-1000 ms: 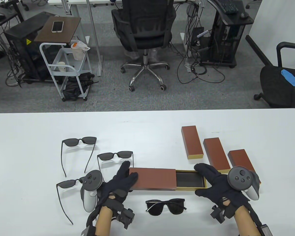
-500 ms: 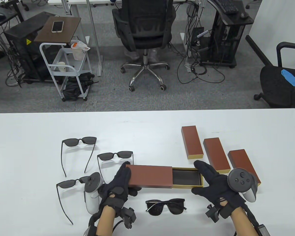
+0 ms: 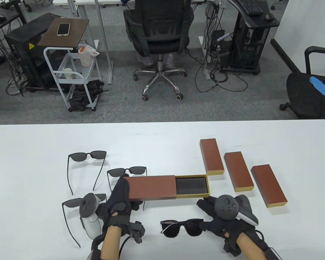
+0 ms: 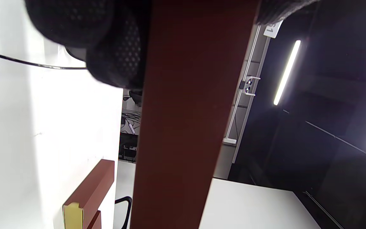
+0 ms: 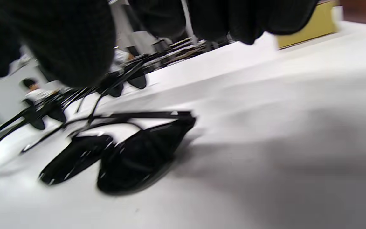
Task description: Slide to open storage boxes and store sunglasses
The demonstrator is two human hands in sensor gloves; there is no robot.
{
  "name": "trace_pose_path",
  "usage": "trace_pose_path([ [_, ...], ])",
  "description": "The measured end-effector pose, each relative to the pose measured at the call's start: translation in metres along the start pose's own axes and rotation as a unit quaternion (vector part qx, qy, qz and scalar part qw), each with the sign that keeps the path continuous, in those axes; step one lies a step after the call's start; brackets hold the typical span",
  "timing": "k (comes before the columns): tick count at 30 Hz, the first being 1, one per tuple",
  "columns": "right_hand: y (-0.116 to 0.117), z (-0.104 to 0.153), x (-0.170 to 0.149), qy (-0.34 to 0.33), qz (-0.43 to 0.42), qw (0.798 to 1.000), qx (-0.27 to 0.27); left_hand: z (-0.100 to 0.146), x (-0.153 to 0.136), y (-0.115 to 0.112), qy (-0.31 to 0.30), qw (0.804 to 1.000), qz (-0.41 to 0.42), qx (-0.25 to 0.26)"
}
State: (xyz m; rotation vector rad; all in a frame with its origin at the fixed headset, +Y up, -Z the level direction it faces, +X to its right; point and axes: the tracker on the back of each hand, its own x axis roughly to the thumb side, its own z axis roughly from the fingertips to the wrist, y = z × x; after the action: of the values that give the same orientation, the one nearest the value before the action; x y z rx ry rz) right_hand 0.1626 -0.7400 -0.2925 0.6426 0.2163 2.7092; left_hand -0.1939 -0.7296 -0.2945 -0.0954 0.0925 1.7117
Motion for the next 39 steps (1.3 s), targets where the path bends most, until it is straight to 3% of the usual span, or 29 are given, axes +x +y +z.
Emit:
trace_pose_path([
  [6,0.019,-0.010,0.048,-0.072,0.126,0.988,-0.055,0.000,-0.001,0.001,0.005,1.000,0.004,0.009],
  [12,0.032,-0.013,0.064,-0.092,0.208,0.970,-0.083,0.000,-0.002,0.000,0.010,1.000,0.005,0.010],
  [27,0.041,-0.015,0.066,-0.083,0.234,0.966,-0.067,0.000,-0.005,0.002,0.025,0.999,0.021,0.015],
  [33,0.023,-0.011,0.065,-0.074,0.215,0.970,-0.090,0.001,-0.005,0.002,0.031,0.999,0.020,0.020],
  [39,-0.025,0.002,0.069,-0.077,0.236,0.960,-0.127,0.001,-0.006,0.003,0.034,0.999,0.016,0.026],
])
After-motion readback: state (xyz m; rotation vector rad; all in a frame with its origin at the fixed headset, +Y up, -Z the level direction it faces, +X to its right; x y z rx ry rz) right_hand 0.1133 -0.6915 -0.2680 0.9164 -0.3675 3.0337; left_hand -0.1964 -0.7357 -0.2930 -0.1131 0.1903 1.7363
